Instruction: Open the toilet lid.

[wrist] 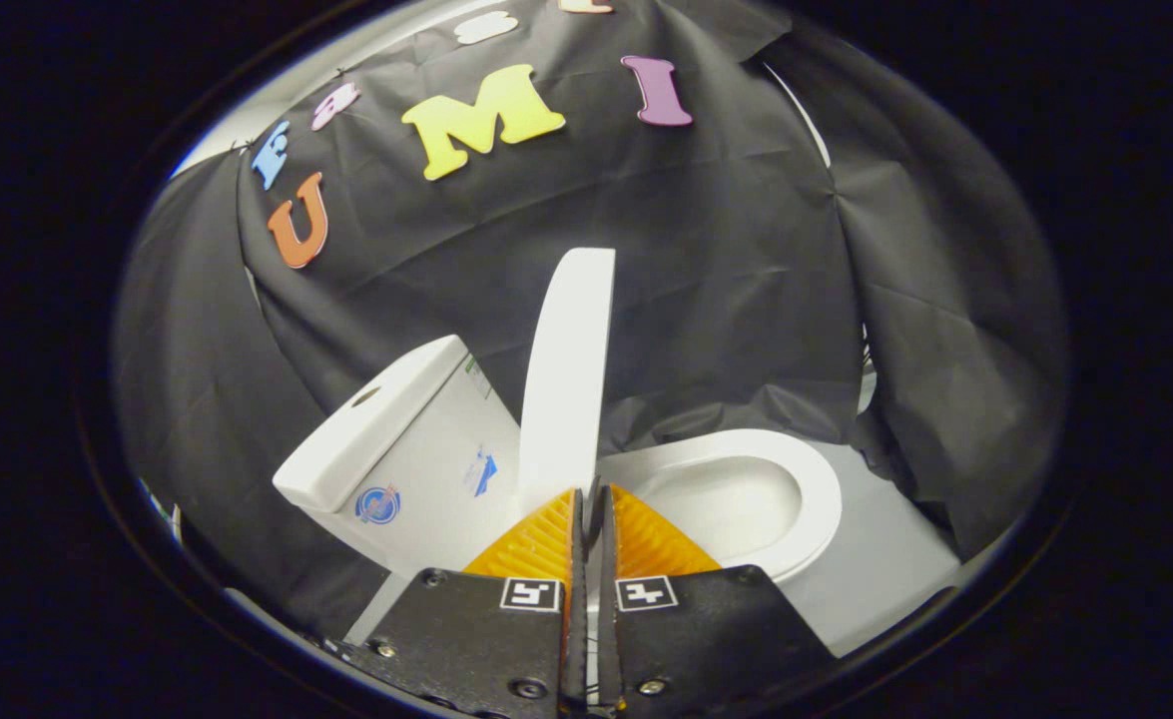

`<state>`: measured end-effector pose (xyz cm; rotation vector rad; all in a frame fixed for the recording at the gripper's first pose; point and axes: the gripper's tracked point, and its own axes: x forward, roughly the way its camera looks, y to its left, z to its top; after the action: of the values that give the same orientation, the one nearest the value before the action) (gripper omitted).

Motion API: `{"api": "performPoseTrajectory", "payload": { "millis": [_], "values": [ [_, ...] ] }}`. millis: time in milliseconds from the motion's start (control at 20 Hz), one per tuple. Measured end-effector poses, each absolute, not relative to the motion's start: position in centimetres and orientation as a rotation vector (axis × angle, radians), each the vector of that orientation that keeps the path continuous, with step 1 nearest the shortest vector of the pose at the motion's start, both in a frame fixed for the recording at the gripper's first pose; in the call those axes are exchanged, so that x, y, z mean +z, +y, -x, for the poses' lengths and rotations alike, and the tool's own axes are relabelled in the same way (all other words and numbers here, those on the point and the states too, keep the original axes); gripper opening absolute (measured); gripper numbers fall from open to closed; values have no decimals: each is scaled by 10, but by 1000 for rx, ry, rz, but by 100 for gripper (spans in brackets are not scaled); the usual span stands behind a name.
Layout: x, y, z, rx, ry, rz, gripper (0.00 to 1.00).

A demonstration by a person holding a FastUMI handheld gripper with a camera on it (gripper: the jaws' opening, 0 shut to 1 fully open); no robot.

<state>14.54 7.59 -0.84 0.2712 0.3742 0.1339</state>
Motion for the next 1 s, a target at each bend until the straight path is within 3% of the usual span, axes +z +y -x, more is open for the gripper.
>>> {"api": "performPoseTrajectory", "payload": {
  "millis": [1000],
  "values": [
    [6,139,-148,162,362,-154,8]
  ]
}}
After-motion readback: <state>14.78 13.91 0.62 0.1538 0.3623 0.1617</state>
